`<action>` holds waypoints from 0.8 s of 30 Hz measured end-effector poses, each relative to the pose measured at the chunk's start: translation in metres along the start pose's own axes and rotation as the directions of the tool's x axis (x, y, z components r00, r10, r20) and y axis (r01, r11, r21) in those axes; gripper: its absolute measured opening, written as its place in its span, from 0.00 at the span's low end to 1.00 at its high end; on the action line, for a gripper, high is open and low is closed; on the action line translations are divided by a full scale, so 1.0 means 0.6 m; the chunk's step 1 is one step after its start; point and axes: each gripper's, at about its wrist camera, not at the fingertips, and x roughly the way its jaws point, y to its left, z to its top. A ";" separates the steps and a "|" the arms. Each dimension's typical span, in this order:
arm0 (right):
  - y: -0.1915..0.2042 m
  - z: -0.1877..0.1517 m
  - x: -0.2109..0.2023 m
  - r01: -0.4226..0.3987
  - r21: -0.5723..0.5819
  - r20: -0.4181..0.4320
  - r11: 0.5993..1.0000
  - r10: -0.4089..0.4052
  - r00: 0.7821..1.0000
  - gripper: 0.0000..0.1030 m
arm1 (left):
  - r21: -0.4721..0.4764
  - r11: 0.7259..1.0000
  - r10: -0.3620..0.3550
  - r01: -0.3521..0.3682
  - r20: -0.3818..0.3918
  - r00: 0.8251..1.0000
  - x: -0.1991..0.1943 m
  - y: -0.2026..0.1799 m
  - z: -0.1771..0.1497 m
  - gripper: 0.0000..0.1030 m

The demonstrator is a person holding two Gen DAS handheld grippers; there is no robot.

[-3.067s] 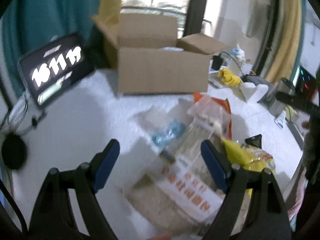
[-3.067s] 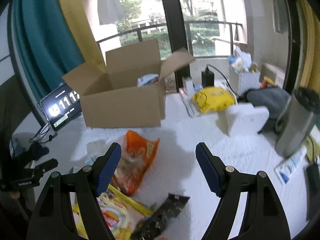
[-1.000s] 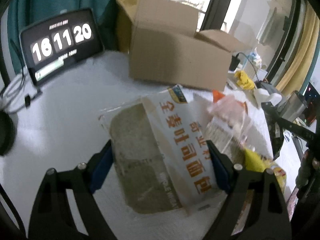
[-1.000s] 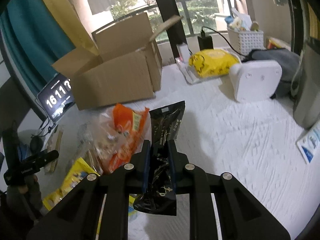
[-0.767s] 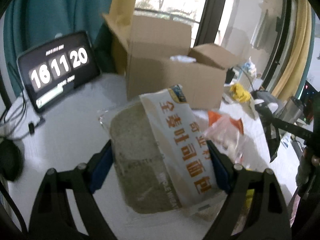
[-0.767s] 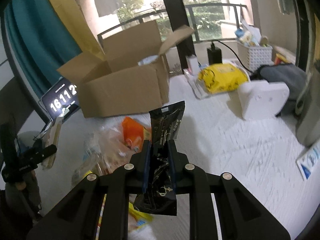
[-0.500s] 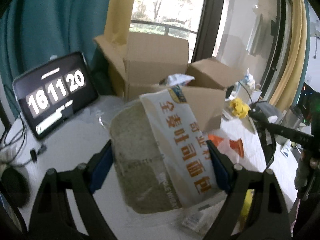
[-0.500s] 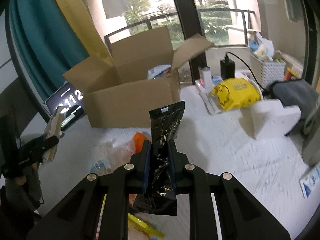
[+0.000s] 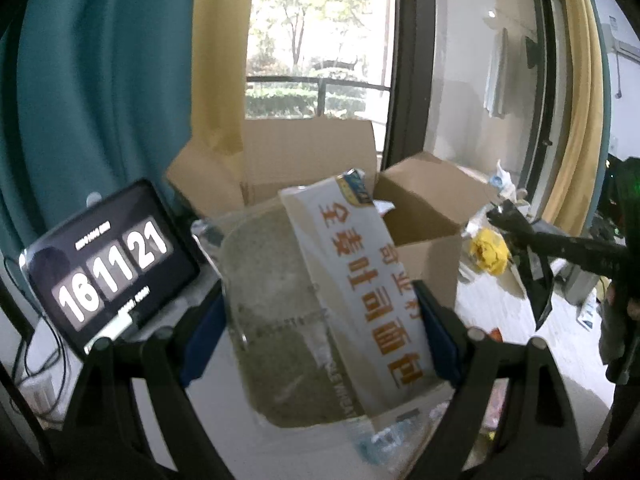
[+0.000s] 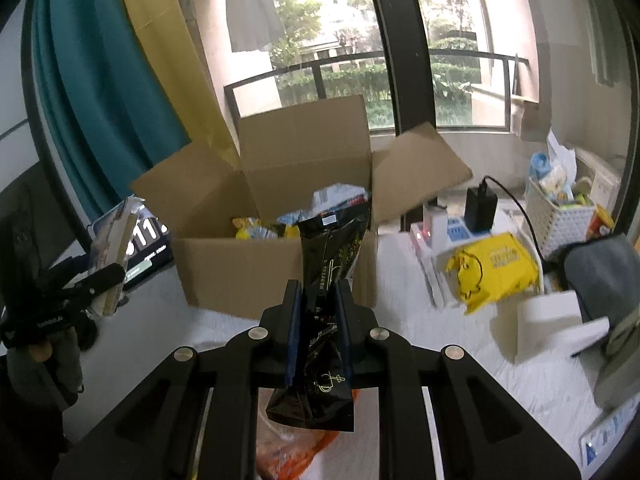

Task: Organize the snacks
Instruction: 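Carry both bags into the cardboard box and open both grippers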

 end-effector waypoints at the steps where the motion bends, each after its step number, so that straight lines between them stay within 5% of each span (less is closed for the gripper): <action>1: 0.000 0.005 0.002 -0.003 -0.002 0.004 1.000 0.003 1.000 0.18 | 0.003 1.000 0.007 -0.007 0.009 1.000 0.003 0.002 0.008 0.85; 24: 0.005 0.148 0.086 -0.002 -0.087 0.130 0.996 0.014 0.991 0.18 | 0.061 0.998 -0.023 0.021 0.030 0.999 0.129 -0.031 0.109 0.85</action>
